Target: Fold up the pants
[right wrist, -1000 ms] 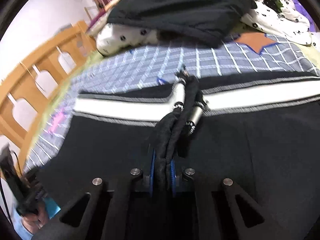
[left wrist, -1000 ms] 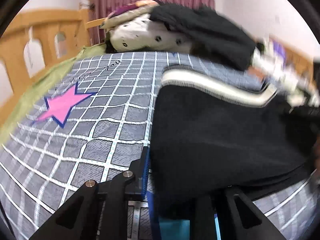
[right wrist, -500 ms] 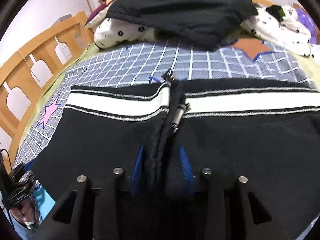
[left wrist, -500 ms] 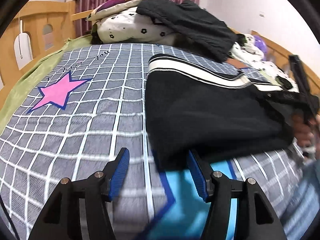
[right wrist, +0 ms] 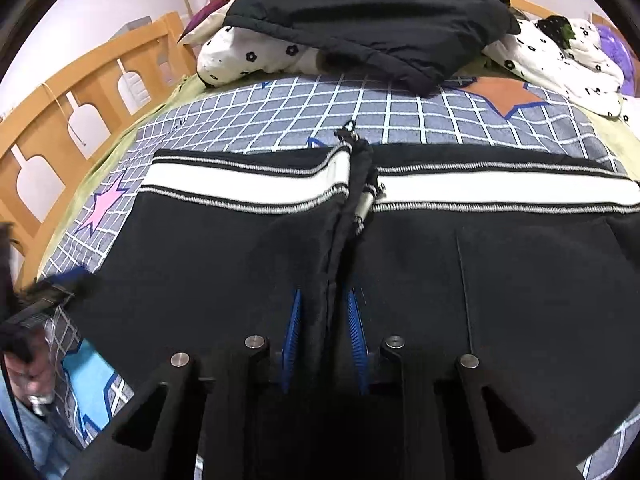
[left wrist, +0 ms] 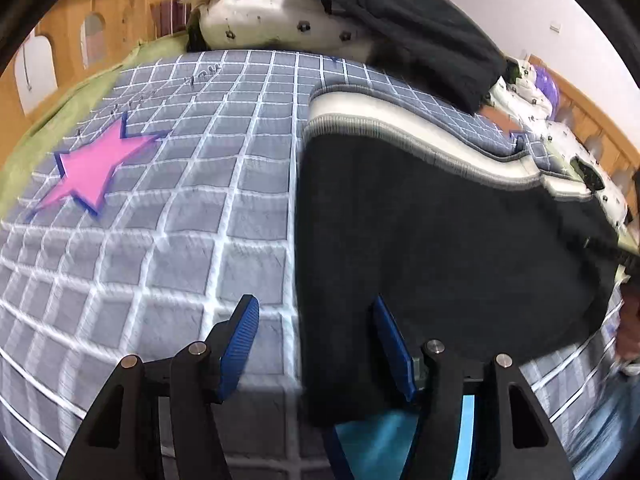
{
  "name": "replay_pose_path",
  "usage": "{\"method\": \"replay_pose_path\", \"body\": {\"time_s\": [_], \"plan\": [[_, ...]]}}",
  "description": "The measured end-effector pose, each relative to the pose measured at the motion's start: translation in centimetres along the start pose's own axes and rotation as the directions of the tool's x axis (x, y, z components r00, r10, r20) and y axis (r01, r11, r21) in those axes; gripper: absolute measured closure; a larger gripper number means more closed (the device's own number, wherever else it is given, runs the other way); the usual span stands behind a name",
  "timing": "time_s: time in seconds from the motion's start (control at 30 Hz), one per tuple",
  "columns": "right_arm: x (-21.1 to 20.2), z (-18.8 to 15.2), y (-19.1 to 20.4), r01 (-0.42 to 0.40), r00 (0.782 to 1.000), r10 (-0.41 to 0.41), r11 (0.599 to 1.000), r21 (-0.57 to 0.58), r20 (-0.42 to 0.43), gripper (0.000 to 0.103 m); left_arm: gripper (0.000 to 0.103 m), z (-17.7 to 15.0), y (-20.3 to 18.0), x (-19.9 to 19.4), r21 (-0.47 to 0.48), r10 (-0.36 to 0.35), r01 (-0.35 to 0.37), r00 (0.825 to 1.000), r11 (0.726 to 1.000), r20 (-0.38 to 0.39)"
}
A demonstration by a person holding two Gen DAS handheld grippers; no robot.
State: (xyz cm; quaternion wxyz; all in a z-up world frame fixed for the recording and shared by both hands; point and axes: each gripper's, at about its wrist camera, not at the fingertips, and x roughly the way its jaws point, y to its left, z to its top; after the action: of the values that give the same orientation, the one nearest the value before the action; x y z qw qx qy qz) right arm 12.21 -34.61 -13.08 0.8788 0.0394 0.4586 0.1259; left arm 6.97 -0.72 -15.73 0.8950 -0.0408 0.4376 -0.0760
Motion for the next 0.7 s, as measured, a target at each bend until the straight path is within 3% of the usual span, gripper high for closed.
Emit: {"method": "replay_pose_path", "body": {"time_s": [0.03, 0.17, 0.3, 0.43, 0.5, 0.6, 0.63, 0.7], "plan": [[-0.1, -0.2, -0.1, 0.001, 1.000, -0.001, 1.000, 0.004, -0.004, 0.078, 0.046, -0.6, -0.4, -0.6, 0.016, 0.005, -0.006, 1.000, 1.000, 0.028], [-0.3, 0.2, -0.3, -0.013, 1.000, 0.013, 1.000, 0.012, 0.012, 0.075, 0.045, 0.0, -0.6, -1.5, 0.058, -0.017, 0.018, 1.000, 0.998, -0.014], [0.5, 2.9, -0.4, -0.012, 0.999, 0.012, 1.000, 0.001, 0.036, 0.062, 0.045, 3.6, 0.4, -1.0, 0.032, -0.004, 0.004, 1.000, 0.999, 0.012], [3.1, 6.3, -0.6, -0.003, 1.000, 0.003, 1.000, -0.010, 0.006, 0.061, 0.045, 7.9, 0.8, 1.4, 0.015, -0.057, 0.057, 0.998, 0.998, 0.007], [5.3, 7.5, -1.2, 0.000, 0.999, 0.000, 1.000, 0.001, -0.037, 0.062, 0.045, 9.7, 0.8, 3.3, 0.006, -0.078, 0.078, 0.997, 0.997, 0.001], [7.8, 7.7, -1.3, -0.025, 0.998, 0.026, 1.000, 0.009, -0.050, 0.077, 0.046, 11.6, 0.3, 6.4, 0.000, -0.099, 0.099, 0.995, 0.995, -0.030], [7.6, 7.8, -0.7, -0.015, 1.000, 0.014, 0.999, -0.033, -0.028, 0.081, 0.060, 12.1, 0.3, 7.4, -0.014, -0.115, 0.114, 0.992, 0.993, -0.043], [6.0, 8.0, -0.2, -0.048, 0.998, 0.051, 0.995, -0.084, 0.039, 0.085, 0.073, 12.9, 0.9, 8.0, -0.059, -0.188, 0.186, 0.981, 0.981, -0.036]]}}
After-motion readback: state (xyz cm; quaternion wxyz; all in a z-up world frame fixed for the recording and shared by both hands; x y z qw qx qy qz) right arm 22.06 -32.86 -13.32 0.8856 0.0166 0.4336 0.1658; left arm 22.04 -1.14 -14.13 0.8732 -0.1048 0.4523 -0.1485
